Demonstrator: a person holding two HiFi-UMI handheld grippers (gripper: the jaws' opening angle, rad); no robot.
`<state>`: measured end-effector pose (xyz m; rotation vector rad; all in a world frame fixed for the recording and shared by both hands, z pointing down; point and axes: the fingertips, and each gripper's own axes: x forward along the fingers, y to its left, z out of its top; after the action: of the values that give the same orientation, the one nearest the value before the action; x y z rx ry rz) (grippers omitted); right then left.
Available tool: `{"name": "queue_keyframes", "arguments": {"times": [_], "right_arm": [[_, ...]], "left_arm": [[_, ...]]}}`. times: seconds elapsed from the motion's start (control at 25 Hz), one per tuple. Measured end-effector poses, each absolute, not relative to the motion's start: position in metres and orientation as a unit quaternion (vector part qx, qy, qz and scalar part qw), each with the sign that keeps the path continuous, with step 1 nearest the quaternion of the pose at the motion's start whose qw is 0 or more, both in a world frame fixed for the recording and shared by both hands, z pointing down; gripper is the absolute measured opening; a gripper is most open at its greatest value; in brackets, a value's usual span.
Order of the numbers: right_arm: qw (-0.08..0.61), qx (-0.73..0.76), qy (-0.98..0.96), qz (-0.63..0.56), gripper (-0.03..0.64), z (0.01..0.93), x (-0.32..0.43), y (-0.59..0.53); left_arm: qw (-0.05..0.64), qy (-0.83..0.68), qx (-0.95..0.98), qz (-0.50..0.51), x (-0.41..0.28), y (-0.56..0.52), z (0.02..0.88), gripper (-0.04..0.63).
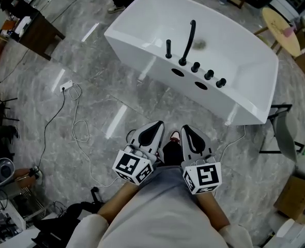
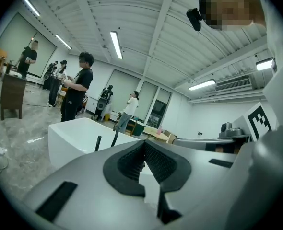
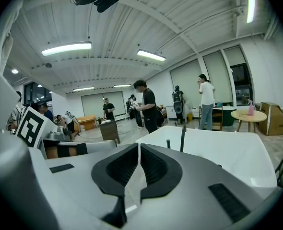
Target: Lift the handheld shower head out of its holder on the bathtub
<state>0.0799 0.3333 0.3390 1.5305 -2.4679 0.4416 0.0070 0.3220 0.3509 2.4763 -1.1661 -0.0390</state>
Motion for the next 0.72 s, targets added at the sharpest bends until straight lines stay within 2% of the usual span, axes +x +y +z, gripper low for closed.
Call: {"name": "queue_keyframes", "arguments": {"times": [0.44, 0.72], "right_arm": [[0.086, 0.485, -0.860, 0.131, 0.020, 0.326, 0.113, 0.259], [0.092, 0.478, -0.862, 0.143, 0.020, 0.338, 0.133, 0.243]], "left_arm": [[0.179, -0.437, 0.881, -0.026, 0.055, 0.249, 0.337, 0.006], [0.192, -0.446, 0.874, -0.020, 0.072, 0.235, 0.347, 0.006]]}}
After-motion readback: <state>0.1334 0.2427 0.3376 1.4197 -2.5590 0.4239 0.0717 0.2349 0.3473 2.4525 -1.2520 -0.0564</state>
